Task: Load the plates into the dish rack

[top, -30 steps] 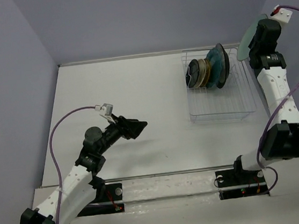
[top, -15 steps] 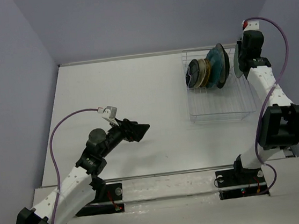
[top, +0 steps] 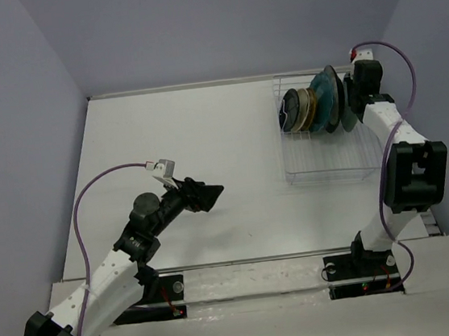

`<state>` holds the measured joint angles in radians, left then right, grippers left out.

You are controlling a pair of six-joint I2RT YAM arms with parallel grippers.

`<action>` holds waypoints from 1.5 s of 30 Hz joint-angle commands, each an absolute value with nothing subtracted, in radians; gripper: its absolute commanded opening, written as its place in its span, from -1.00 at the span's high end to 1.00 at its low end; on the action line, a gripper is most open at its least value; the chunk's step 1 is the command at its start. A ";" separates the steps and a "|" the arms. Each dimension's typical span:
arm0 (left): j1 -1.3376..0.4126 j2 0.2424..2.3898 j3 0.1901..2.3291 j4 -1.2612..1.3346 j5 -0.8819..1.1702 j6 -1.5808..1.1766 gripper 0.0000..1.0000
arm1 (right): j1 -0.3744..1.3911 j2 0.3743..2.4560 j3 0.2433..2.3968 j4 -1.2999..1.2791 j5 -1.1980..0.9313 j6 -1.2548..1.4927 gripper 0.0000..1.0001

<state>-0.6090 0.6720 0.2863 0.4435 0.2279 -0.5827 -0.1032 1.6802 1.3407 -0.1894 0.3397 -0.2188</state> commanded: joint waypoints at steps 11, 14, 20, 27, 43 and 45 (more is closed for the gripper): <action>-0.614 0.699 0.299 0.472 0.175 -0.548 -0.98 | -0.100 1.568 1.459 -0.159 0.514 0.104 -0.77; -0.614 0.725 0.301 0.477 0.161 -0.546 -0.97 | -0.100 1.446 1.447 -0.195 0.454 0.283 -0.82; -0.614 0.727 0.331 0.476 0.184 -0.580 -0.96 | -0.100 1.145 1.185 -0.063 0.018 0.549 -0.99; -0.615 0.655 0.403 0.476 0.209 -0.641 -0.98 | -0.088 0.918 0.754 0.536 -0.639 0.846 -0.99; -0.615 0.632 0.640 0.282 -0.017 -0.486 -0.98 | 0.009 0.988 0.437 1.167 -0.977 1.118 -0.99; -0.614 0.647 0.672 0.243 -0.035 -0.451 -0.98 | 0.009 1.014 0.430 1.238 -0.992 1.141 -0.99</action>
